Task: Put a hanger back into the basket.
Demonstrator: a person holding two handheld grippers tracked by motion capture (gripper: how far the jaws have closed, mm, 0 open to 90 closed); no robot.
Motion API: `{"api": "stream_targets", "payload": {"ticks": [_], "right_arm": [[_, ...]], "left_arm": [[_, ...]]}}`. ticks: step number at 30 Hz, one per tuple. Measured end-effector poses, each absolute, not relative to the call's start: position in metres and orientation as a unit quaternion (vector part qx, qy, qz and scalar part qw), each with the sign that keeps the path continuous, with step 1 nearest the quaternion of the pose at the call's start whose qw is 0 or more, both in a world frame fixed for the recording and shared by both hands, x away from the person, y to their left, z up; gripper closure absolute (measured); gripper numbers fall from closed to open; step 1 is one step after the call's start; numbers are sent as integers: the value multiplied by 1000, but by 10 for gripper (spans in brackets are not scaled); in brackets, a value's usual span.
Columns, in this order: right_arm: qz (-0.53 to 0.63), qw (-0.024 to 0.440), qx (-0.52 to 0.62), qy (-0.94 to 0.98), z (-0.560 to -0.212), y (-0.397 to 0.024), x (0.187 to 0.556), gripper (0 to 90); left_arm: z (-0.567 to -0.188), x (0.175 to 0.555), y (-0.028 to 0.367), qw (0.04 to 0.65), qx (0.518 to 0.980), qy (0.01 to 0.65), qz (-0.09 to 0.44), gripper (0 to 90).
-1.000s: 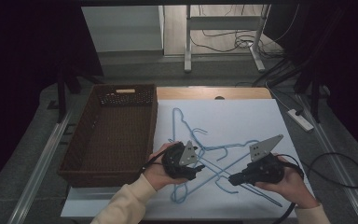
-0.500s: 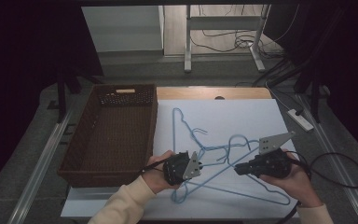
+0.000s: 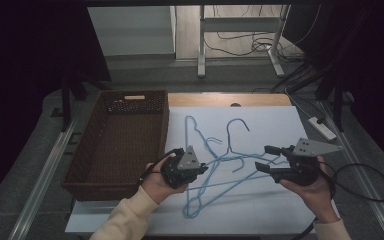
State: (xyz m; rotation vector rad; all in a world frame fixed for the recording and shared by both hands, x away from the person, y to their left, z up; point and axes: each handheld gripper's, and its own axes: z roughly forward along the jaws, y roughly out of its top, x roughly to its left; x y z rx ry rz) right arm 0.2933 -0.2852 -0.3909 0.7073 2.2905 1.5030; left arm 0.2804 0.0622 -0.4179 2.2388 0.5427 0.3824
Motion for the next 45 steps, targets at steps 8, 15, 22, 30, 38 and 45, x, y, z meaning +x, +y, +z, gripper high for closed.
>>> {"api": "stream_targets", "payload": {"ticks": [8, 15, 22, 30, 38, 45], "right_arm": [[533, 193, 276, 776, -391, -296, 292, 244], [531, 198, 284, 773, -396, -298, 294, 243], [521, 192, 292, 778, -405, -297, 298, 242], [498, 185, 298, 793, -422, -290, 304, 242], [481, 175, 301, 805, -433, -287, 308, 240], [469, 171, 301, 812, -439, -283, 310, 235]], "left_arm": [[-403, 284, 82, 417, 853, 270, 162, 870], [-385, 285, 101, 432, 833, 292, 184, 870], [-375, 287, 129, 444, 815, 317, 196, 870], [-375, 291, 164, 450, 794, 352, 208, 870], [-382, 291, 208, 449, 766, 400, 228, 870], [-385, 288, 244, 448, 743, 433, 245, 870]]}}
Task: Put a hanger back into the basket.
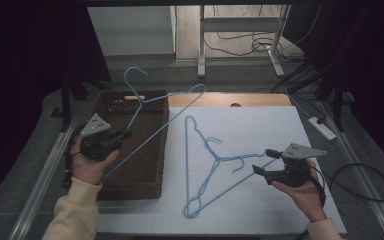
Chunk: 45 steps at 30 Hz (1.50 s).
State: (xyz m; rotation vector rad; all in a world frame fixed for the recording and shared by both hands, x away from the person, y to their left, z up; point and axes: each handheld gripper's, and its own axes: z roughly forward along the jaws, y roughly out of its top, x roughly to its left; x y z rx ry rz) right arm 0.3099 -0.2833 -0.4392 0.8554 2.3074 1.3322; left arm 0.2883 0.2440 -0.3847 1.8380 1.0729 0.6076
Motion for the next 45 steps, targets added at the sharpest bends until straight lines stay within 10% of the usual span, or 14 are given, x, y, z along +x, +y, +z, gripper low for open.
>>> {"api": "stream_targets", "payload": {"ticks": [45], "right_arm": [[452, 158, 307, 822, -448, -281, 313, 205]], "left_arm": [[-437, 321, 310, 334, 749, 515, 250, 870]]}}
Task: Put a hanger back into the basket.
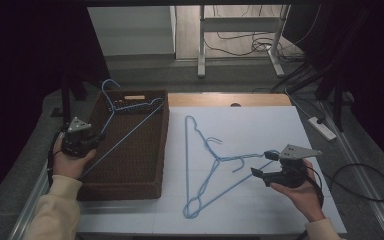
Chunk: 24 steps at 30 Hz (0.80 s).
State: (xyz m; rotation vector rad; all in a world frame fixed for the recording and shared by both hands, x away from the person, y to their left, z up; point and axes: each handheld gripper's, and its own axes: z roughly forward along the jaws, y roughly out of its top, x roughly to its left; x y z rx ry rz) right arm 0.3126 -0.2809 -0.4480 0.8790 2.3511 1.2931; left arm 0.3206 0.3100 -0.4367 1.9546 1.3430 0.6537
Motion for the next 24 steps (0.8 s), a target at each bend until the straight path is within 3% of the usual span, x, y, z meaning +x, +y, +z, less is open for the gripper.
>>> {"api": "stream_targets", "payload": {"ticks": [11, 19, 24], "right_arm": [[452, 157, 307, 823, -449, -281, 313, 205], [451, 156, 307, 823, -449, -281, 312, 205], [451, 156, 307, 824, -450, -281, 312, 204]], "left_arm": [[-452, 336, 308, 276, 767, 544, 201, 866], [-458, 341, 310, 238, 762, 571, 193, 851], [-457, 341, 311, 227, 757, 574, 213, 795]]}}
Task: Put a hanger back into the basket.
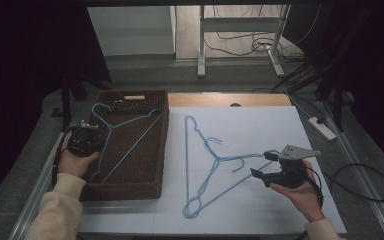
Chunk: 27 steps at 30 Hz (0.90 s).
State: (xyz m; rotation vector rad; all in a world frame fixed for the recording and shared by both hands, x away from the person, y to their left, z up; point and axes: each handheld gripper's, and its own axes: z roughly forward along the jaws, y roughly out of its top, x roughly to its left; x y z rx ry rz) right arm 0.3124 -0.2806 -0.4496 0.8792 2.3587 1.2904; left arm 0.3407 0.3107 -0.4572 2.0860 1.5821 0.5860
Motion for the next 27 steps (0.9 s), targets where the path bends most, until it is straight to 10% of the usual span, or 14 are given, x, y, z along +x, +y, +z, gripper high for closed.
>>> {"api": "stream_targets", "payload": {"ticks": [14, 27], "right_arm": [[450, 155, 305, 825, -450, -280, 313, 205], [452, 152, 308, 823, -450, -281, 313, 205]], "left_arm": [[-423, 317, 296, 343, 746, 514, 249, 412], [-403, 288, 262, 451, 752, 443, 188, 352]]}}
